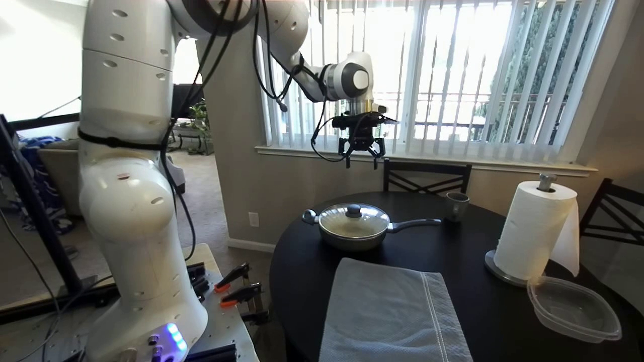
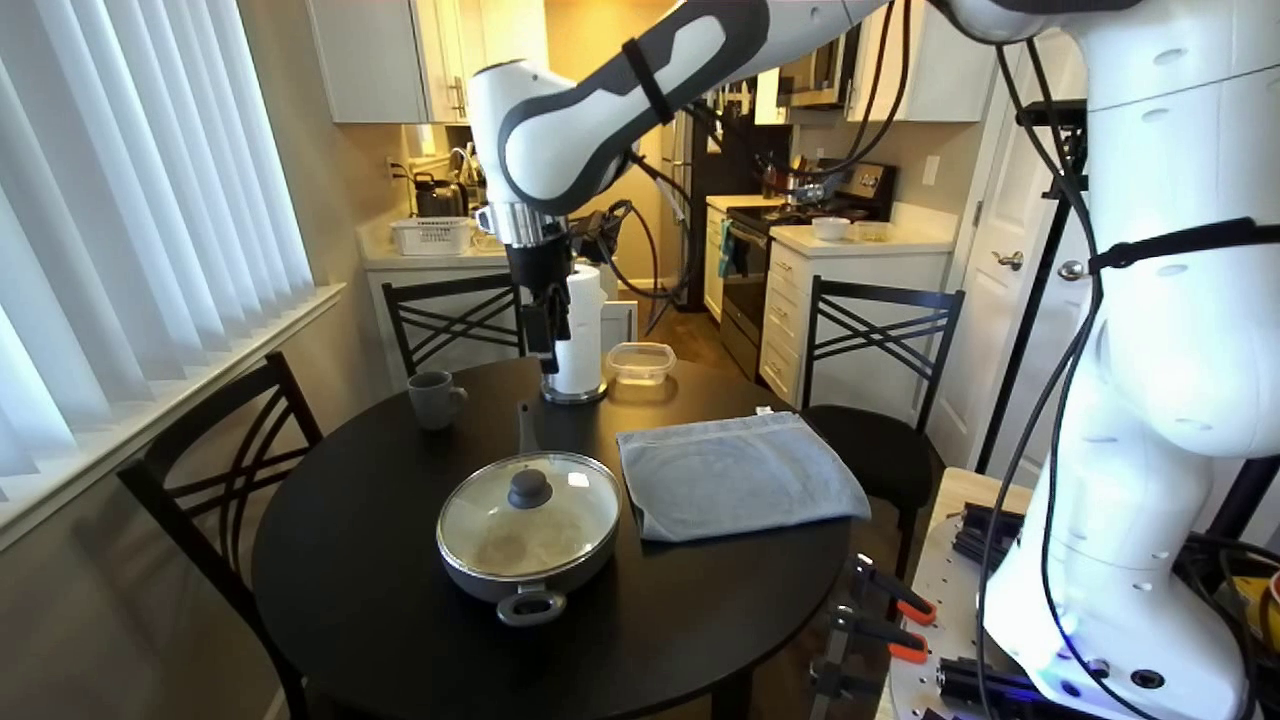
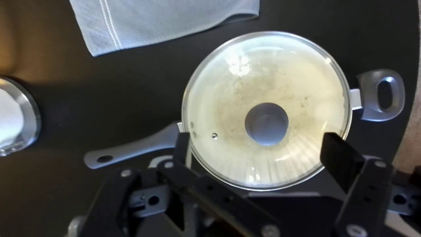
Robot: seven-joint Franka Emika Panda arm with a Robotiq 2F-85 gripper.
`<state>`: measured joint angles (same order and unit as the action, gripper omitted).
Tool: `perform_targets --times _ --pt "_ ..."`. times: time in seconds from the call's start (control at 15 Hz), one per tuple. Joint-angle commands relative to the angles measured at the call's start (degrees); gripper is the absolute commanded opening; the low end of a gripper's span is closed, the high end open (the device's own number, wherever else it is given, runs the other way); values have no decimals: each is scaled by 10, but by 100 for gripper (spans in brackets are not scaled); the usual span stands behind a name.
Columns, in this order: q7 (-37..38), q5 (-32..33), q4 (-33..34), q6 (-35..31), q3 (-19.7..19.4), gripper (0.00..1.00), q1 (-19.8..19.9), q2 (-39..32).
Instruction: Take the lid off the pot
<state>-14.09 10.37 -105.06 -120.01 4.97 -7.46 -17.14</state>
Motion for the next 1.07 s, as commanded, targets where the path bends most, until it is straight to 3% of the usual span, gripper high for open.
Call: perform_targets --times 0.0,0.4,1.0 --pt "-67 -50 1 -68 22 100 24 -48" --pt "-99 -54 -6 -119 35 100 32 -78" --pt "-142 -42 40 -96 58 100 24 -173"
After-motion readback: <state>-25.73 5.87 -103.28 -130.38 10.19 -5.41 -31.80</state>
